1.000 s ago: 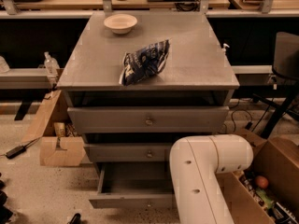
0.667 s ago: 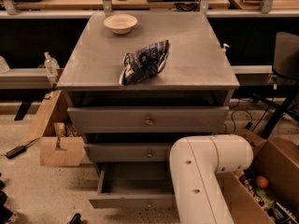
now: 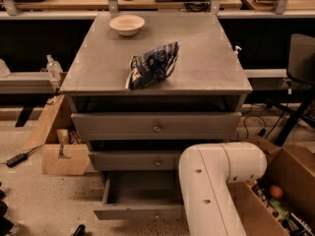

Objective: Open bottom drawer

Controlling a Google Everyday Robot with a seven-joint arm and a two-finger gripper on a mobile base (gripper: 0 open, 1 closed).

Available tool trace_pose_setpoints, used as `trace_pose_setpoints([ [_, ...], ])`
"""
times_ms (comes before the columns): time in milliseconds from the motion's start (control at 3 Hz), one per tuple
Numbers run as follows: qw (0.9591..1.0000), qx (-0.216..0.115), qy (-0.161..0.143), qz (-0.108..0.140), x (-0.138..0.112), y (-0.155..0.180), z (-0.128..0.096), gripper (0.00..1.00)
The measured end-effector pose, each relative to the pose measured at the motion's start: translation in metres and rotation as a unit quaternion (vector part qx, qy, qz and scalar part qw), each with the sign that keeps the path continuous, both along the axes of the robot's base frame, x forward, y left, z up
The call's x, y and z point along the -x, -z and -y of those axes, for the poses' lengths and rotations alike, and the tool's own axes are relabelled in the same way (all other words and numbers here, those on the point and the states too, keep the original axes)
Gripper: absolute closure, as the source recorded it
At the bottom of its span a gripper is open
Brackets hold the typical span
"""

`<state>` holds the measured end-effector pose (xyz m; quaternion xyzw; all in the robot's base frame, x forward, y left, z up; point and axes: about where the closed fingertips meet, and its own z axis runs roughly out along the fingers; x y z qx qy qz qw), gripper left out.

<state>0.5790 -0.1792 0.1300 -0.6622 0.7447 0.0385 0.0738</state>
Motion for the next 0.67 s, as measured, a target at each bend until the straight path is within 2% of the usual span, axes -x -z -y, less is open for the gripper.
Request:
trace_pose_setpoints([
  [667, 1.0, 0.0, 0.0, 0.0, 0.0, 0.0, 0.0, 0.27],
])
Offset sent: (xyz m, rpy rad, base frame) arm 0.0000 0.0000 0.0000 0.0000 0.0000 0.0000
